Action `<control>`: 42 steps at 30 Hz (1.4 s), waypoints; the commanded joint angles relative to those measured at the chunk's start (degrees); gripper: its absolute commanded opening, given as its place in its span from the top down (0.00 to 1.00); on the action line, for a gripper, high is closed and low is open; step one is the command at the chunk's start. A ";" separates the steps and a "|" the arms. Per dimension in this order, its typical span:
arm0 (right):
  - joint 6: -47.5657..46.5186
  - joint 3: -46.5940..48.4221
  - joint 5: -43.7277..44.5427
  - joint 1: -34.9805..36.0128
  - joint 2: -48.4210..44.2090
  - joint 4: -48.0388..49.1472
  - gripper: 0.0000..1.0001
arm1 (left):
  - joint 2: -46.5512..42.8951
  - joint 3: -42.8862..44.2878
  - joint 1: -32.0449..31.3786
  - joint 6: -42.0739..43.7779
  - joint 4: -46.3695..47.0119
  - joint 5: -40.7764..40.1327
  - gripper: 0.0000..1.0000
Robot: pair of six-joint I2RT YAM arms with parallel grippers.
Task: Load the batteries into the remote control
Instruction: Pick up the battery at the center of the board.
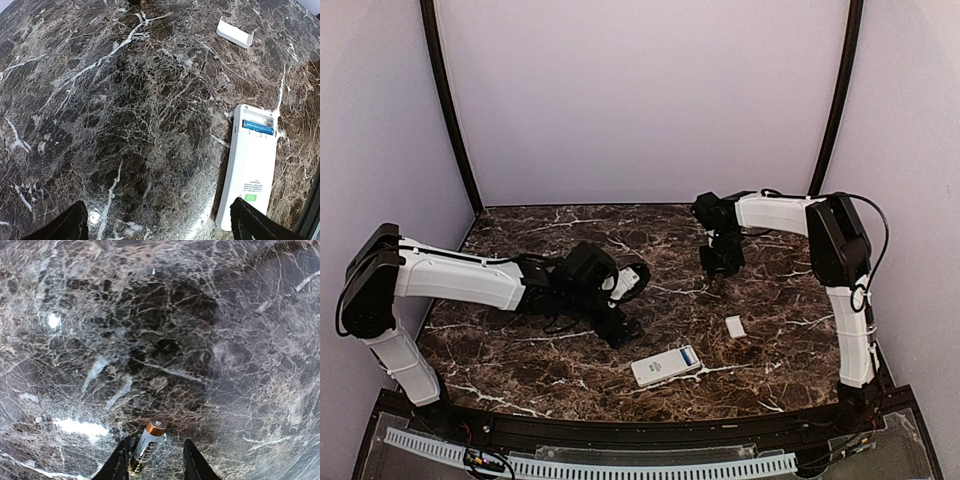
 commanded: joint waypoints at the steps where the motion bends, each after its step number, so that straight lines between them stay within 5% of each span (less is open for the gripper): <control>1: -1.20 -1.43 0.73 -0.33 -0.36 -0.63 0.68 | 0.42 0.70 -0.13 0.81 -2.09 -0.13 0.01; 14: -4.66 5.64 -3.98 -1.40 4.91 -4.82 0.74 | 0.09 0.35 -0.17 0.84 -2.48 -0.24 0.01; 23: -3.83 2.34 -5.44 -1.49 4.26 -3.73 1.00 | -1.39 -1.06 -0.16 1.16 -1.71 1.16 0.01; 28: -3.92 2.13 -6.72 -1.49 3.09 -3.59 1.00 | -1.89 -1.22 -0.13 1.51 -1.52 1.78 0.01; 42: -7.33 -14.39 -12.41 2.98 -19.11 11.03 1.00 | -5.48 -5.49 -2.88 5.92 0.87 4.81 0.05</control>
